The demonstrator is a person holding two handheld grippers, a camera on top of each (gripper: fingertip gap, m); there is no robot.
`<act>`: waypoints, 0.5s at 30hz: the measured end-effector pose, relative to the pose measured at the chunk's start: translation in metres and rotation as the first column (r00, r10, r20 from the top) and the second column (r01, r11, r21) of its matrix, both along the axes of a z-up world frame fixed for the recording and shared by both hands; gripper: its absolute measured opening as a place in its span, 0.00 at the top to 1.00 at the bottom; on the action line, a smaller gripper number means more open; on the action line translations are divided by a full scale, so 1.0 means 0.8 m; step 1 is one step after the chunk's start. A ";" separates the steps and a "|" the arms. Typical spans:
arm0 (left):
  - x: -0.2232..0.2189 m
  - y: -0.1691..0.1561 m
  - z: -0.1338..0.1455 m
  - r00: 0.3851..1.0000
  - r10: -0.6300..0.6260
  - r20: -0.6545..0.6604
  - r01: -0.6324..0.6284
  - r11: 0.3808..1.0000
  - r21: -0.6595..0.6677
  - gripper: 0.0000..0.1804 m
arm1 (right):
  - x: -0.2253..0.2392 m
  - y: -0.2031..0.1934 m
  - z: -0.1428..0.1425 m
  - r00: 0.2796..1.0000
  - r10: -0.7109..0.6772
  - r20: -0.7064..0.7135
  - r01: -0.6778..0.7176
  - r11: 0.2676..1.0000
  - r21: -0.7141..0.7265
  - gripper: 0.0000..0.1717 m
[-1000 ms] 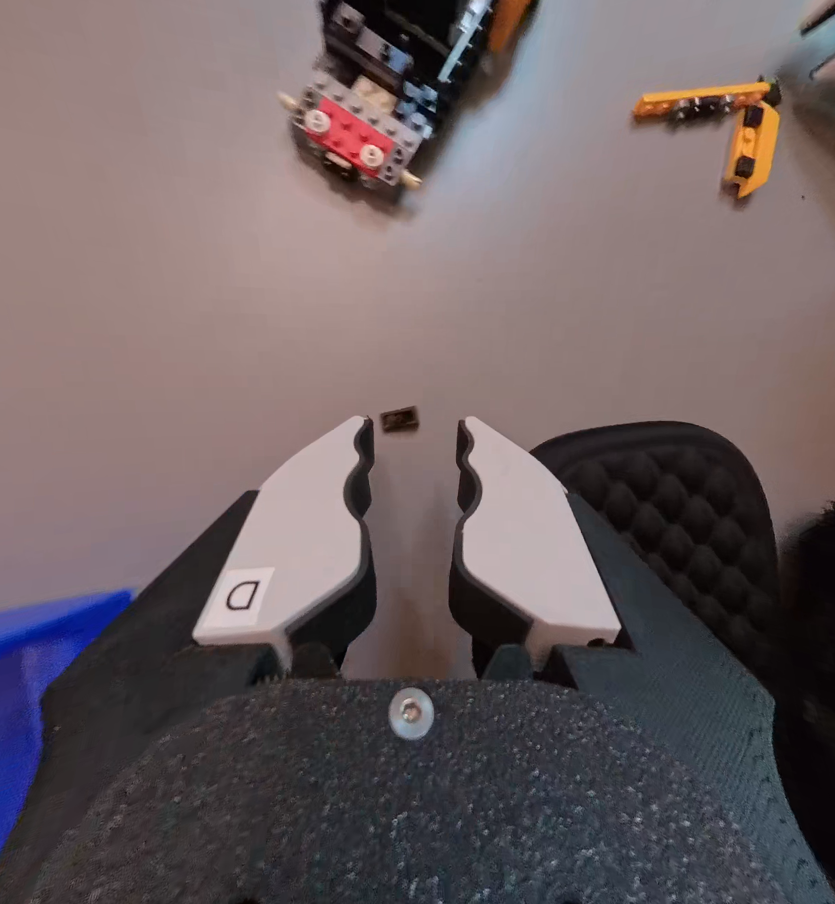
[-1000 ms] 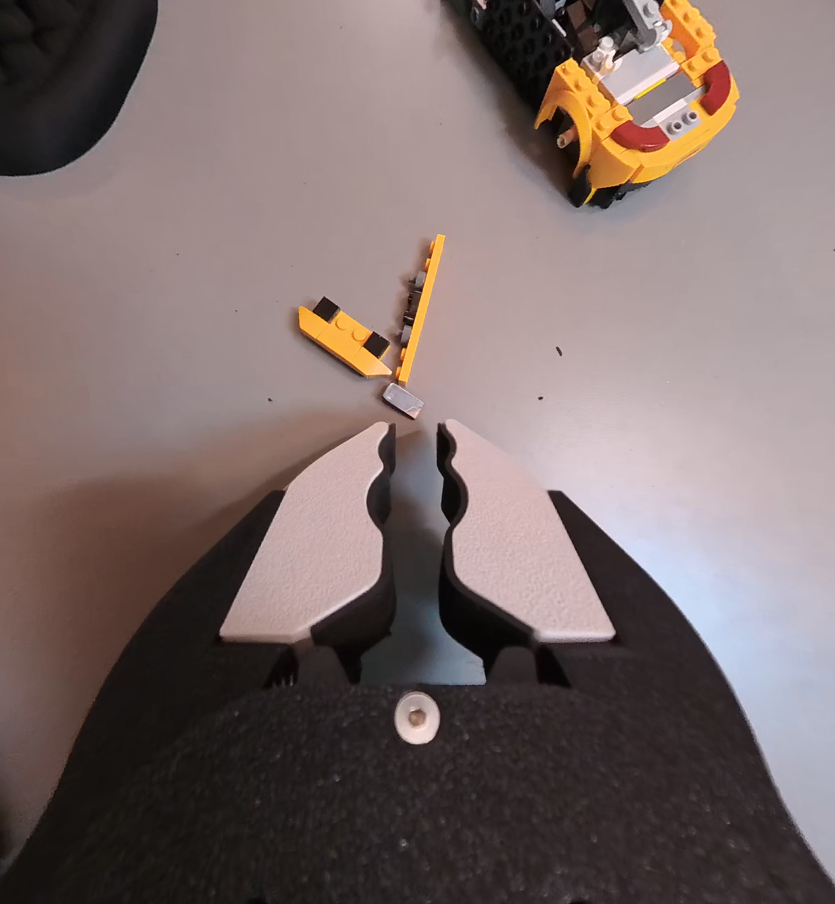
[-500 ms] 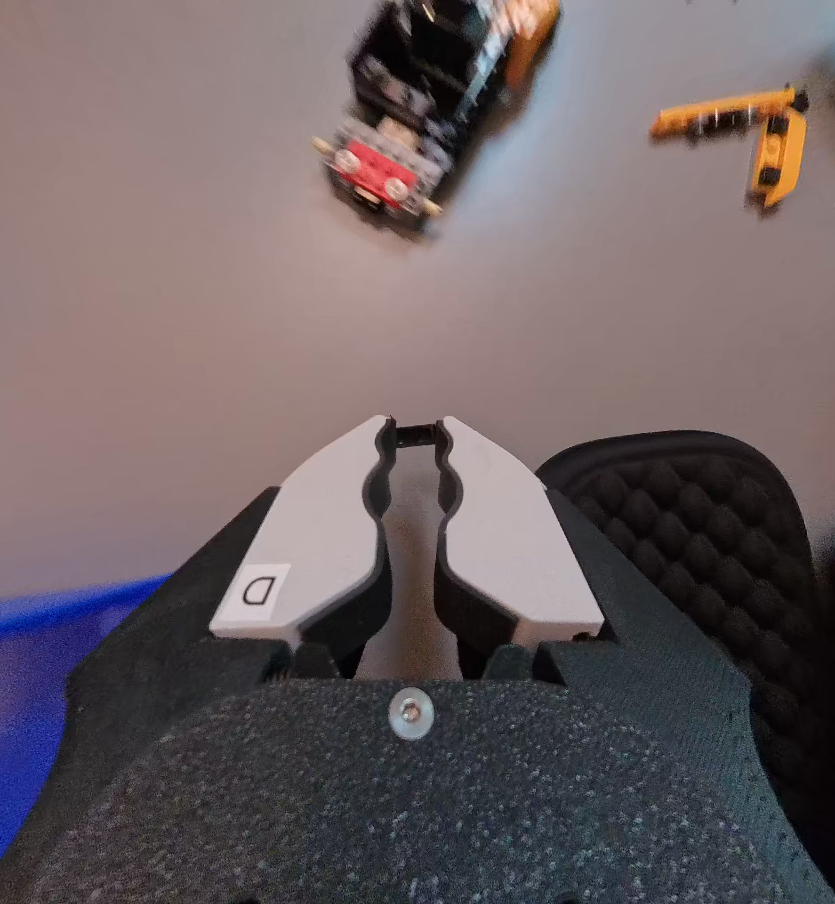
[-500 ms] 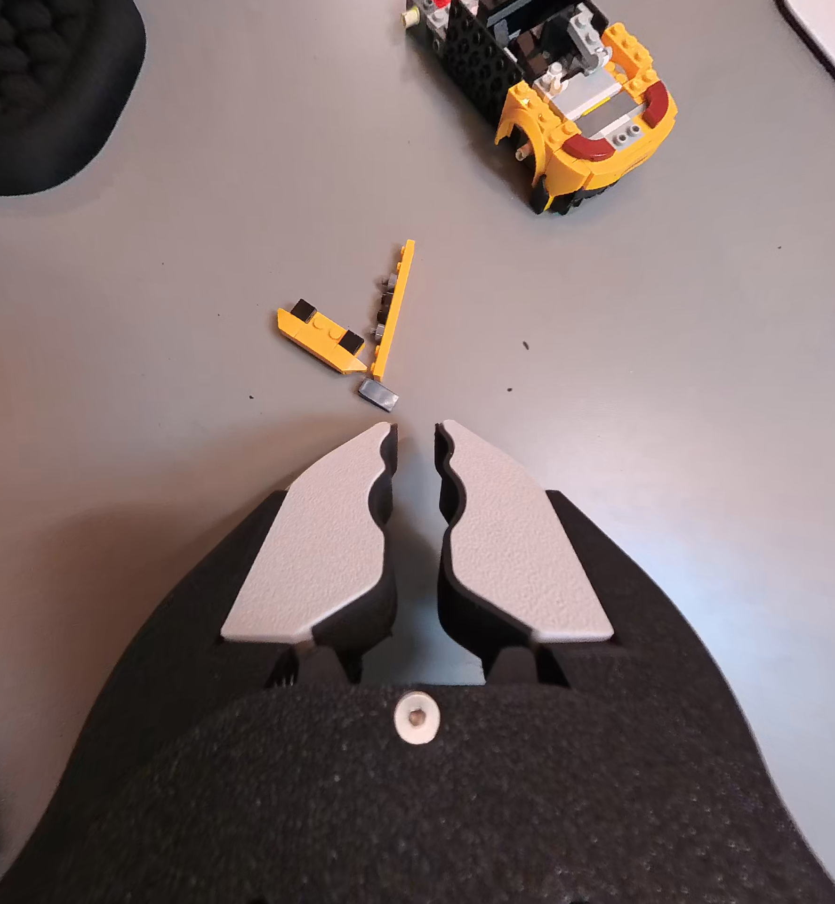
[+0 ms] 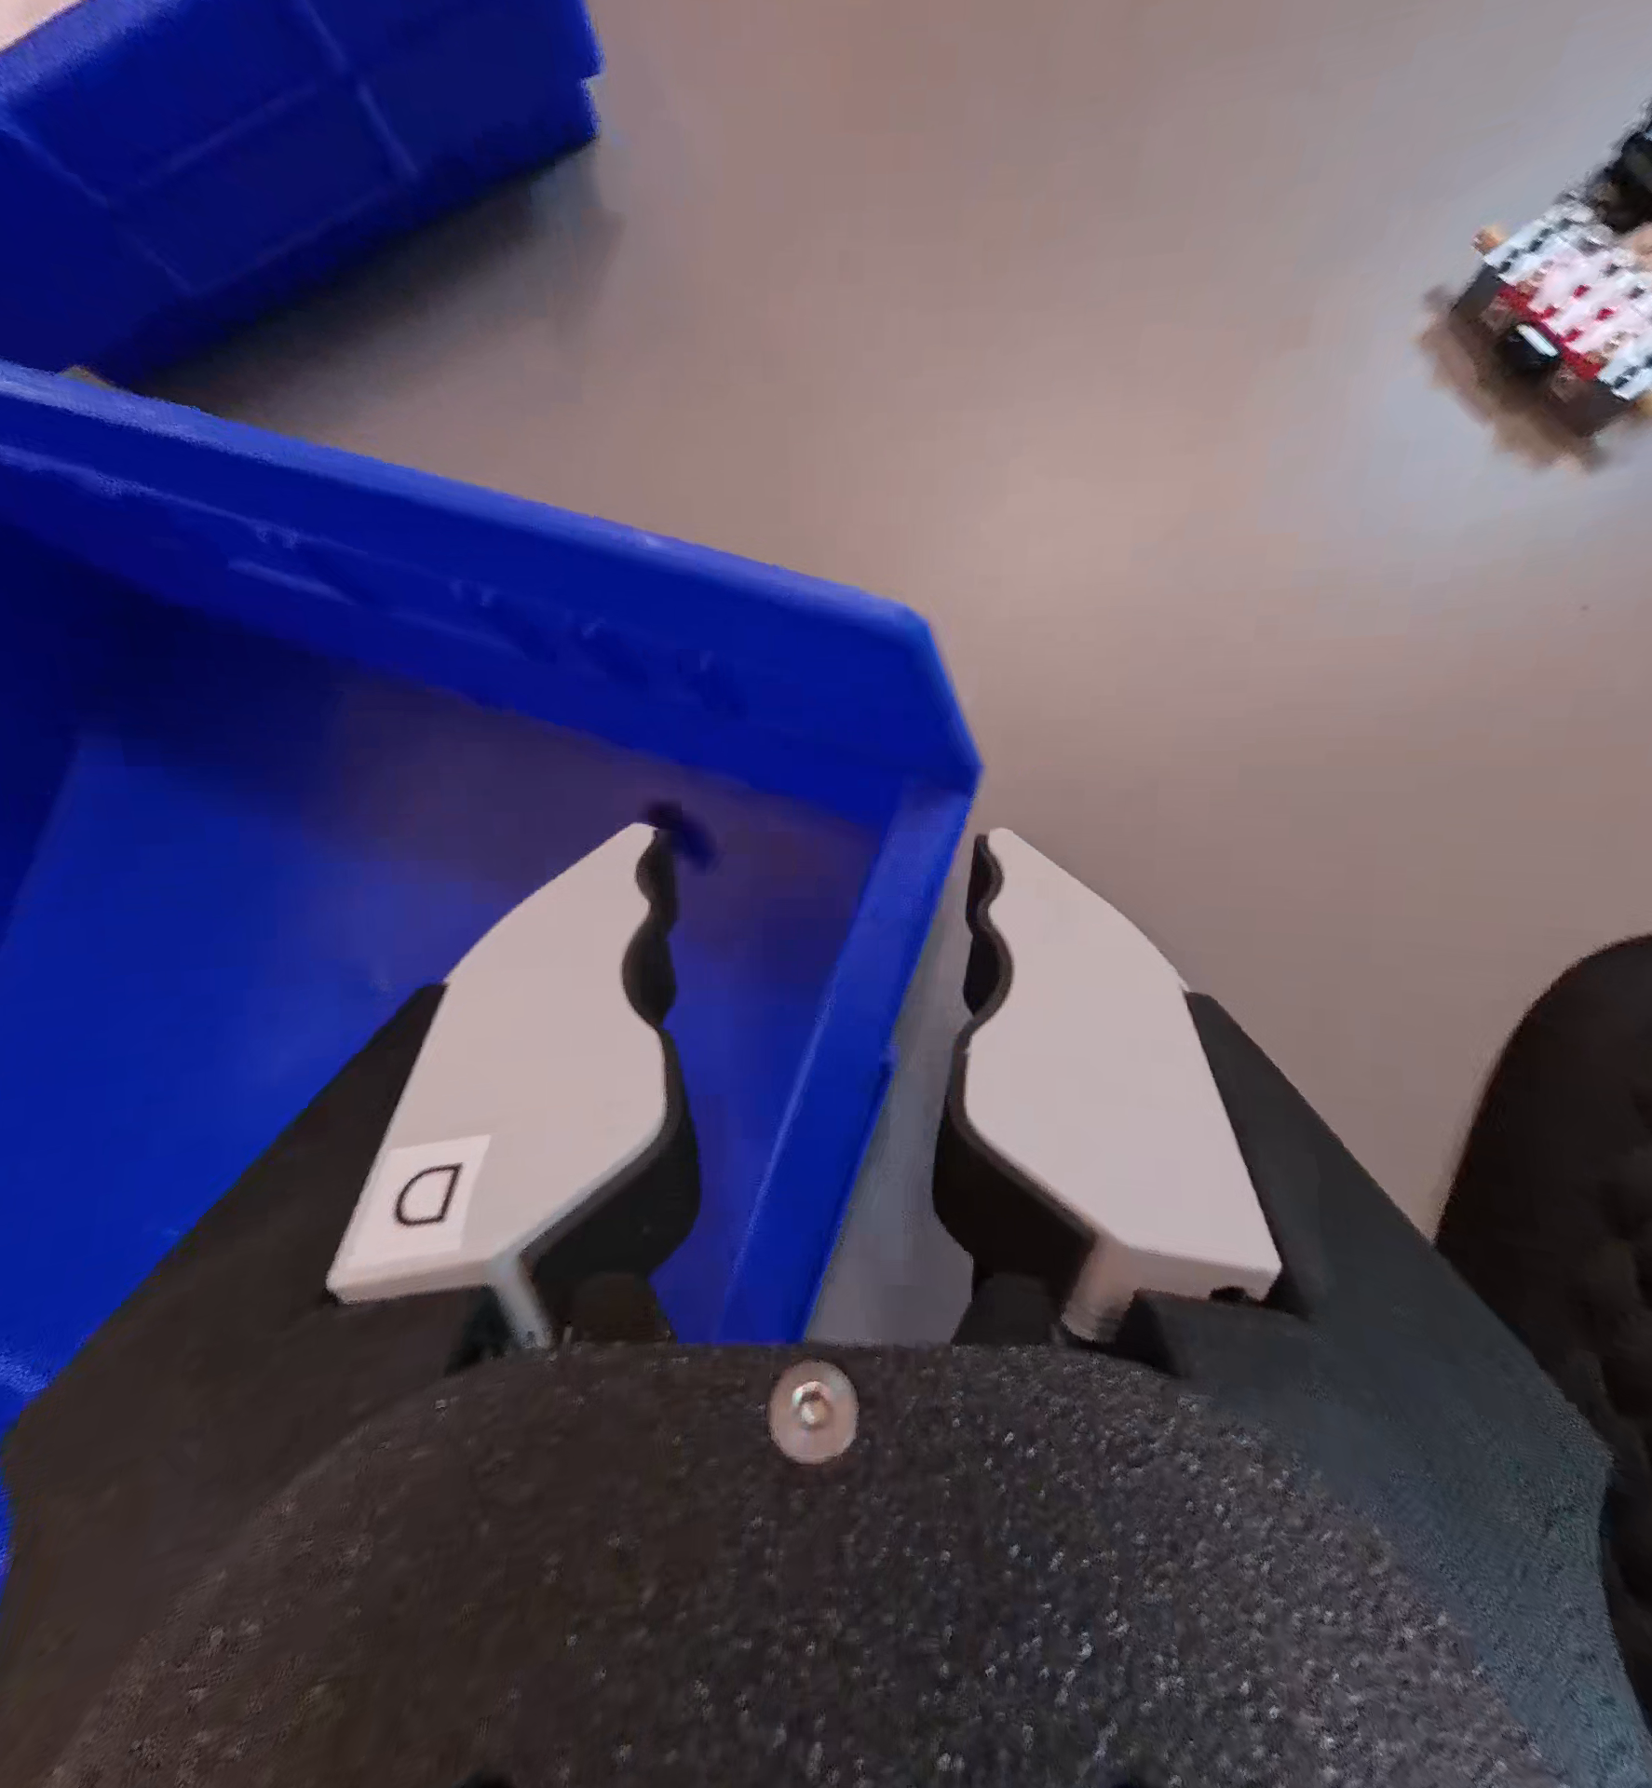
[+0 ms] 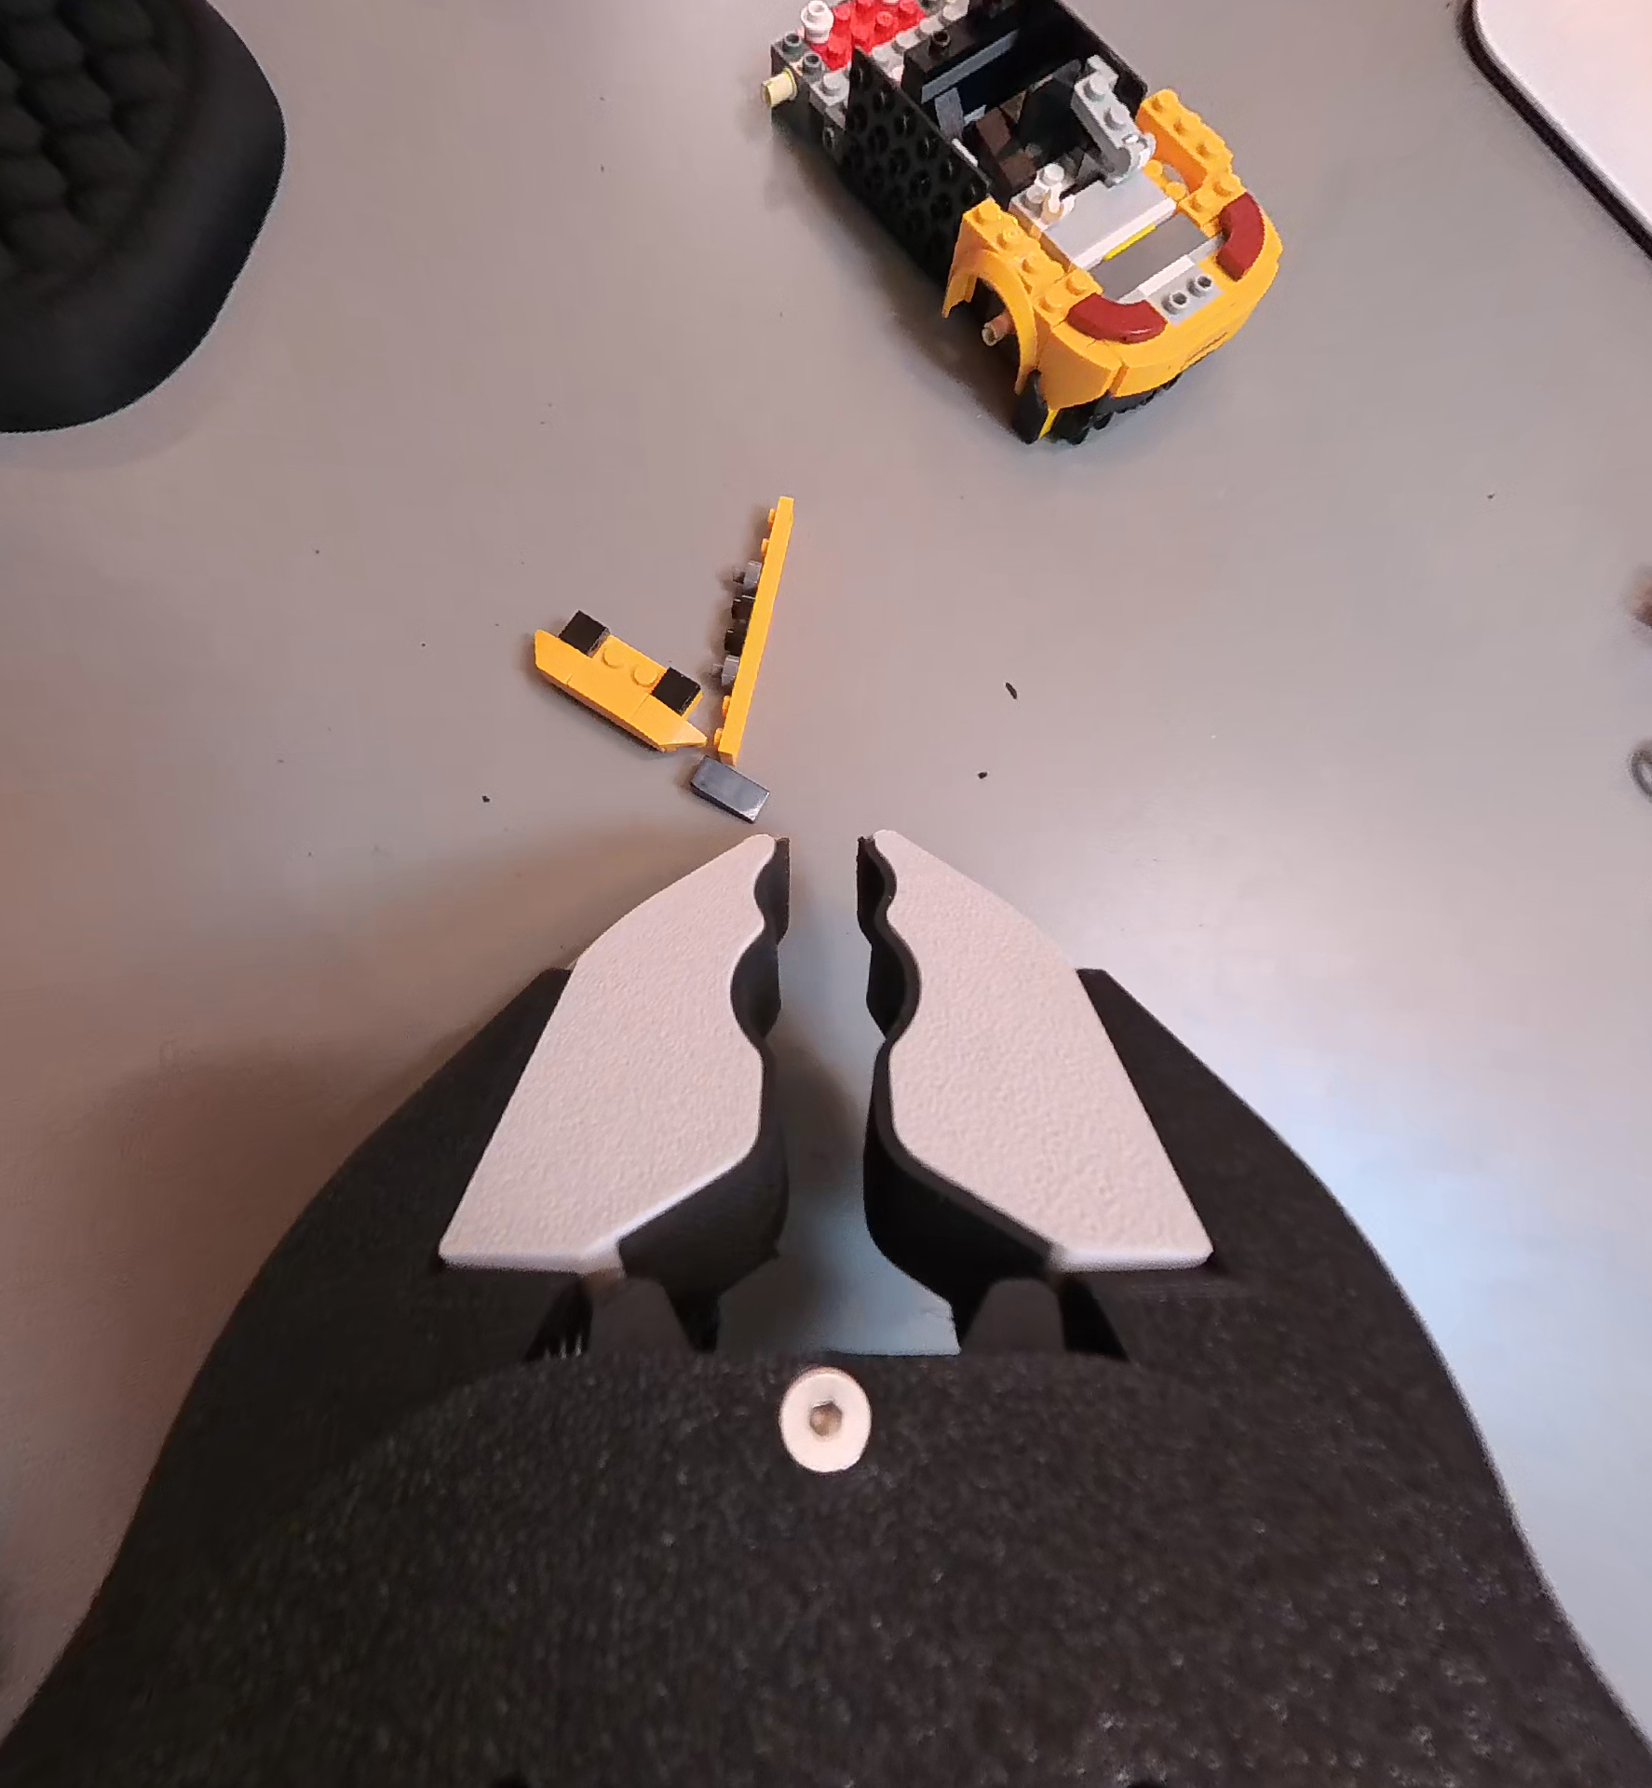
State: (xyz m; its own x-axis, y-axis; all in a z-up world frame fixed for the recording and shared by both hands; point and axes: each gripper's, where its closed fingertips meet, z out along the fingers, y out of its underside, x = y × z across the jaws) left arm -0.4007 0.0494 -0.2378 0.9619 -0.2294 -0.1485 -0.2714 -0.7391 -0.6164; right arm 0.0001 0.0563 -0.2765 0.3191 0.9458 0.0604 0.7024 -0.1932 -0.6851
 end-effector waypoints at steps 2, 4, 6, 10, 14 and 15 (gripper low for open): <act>0.016 0.002 -0.007 0.999 -0.052 0.010 0.053 0.999 -0.012 0.66 | 0.000 0.000 -0.001 1.000 0.000 0.001 0.000 1.000 -0.002 0.93; 0.025 0.005 -0.020 0.995 -0.101 -0.018 0.099 0.993 -0.057 0.68 | -0.001 -0.001 -0.002 1.000 0.004 0.003 -0.004 1.000 -0.004 0.93; 0.030 0.010 -0.036 0.987 -0.149 -0.054 0.143 0.985 -0.098 0.78 | -0.001 -0.001 -0.003 1.000 0.006 0.005 -0.006 1.000 -0.004 0.93; 0.055 0.019 -0.041 0.948 -0.278 -0.153 0.266 0.959 -0.097 0.87 | 0.001 0.000 -0.001 1.000 -0.002 0.000 0.002 1.000 0.001 0.93; 0.114 0.015 -0.042 0.883 -0.448 -0.141 0.437 0.894 -0.098 0.88 | 0.003 0.003 -0.001 1.000 -0.009 -0.003 0.009 1.000 -0.004 0.93; 0.127 0.013 -0.042 0.860 -0.490 -0.139 0.480 0.871 -0.100 0.87 | 0.002 0.002 -0.001 1.000 -0.008 -0.004 0.008 1.000 -0.004 0.93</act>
